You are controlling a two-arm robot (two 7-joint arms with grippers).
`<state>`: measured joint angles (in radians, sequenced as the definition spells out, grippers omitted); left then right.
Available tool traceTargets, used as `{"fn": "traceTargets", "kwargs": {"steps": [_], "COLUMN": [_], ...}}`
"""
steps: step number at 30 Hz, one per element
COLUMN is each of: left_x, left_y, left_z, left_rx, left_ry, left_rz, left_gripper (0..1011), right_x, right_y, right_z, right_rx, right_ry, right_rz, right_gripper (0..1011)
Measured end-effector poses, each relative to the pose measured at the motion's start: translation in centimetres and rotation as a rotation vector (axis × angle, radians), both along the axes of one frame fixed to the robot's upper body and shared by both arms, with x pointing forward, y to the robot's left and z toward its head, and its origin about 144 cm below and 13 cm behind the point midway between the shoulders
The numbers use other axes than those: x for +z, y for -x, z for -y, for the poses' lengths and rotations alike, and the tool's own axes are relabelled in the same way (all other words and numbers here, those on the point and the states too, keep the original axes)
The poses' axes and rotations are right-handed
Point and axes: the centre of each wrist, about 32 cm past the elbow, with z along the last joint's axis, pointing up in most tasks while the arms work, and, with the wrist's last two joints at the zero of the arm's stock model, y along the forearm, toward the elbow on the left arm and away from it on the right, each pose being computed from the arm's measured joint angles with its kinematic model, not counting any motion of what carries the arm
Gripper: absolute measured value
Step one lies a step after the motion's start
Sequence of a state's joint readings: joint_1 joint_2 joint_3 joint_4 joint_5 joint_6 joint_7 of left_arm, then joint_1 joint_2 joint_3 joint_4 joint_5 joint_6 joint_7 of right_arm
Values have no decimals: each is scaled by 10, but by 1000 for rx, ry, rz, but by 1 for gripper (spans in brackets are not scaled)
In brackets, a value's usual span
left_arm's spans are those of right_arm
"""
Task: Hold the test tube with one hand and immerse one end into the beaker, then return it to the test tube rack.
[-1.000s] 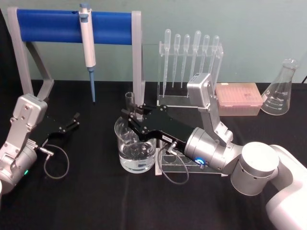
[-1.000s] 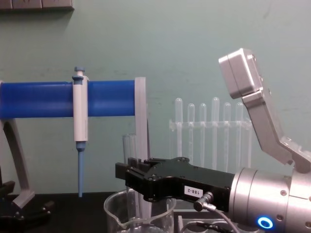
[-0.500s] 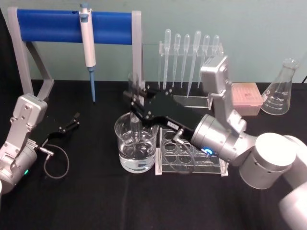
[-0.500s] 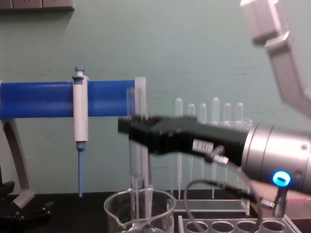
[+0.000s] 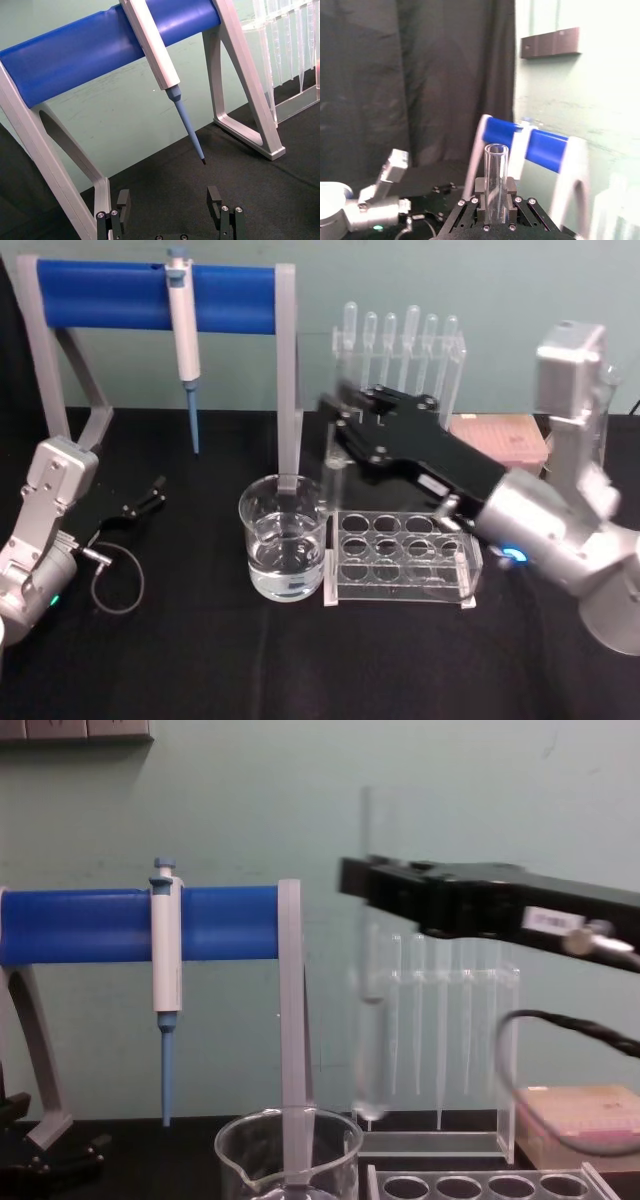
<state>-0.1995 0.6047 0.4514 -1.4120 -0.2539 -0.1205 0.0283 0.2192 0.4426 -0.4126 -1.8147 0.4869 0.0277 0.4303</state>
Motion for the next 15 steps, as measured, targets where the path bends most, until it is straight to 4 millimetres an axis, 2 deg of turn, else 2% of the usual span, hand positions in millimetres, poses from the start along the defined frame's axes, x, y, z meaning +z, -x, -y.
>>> {"fn": "traceTargets", "kwargs": {"steps": [4,9,15], "left_x": [0,0,0], "left_y": [0,0,0], "left_z": [0,0,0], "left_rx": [0,0,0], "left_ry": [0,0,0], "left_rz": [0,0,0], "left_gripper": [1000,1000,1000], "right_x": [-4,-12,-29], "right_y": [16,25,20], "right_z": [21,36,44], "right_rx": [-75,-137,-176], "right_ry": [8,25,49], "right_rz": [-12,-36,-72], "right_gripper": [224,224,224]}}
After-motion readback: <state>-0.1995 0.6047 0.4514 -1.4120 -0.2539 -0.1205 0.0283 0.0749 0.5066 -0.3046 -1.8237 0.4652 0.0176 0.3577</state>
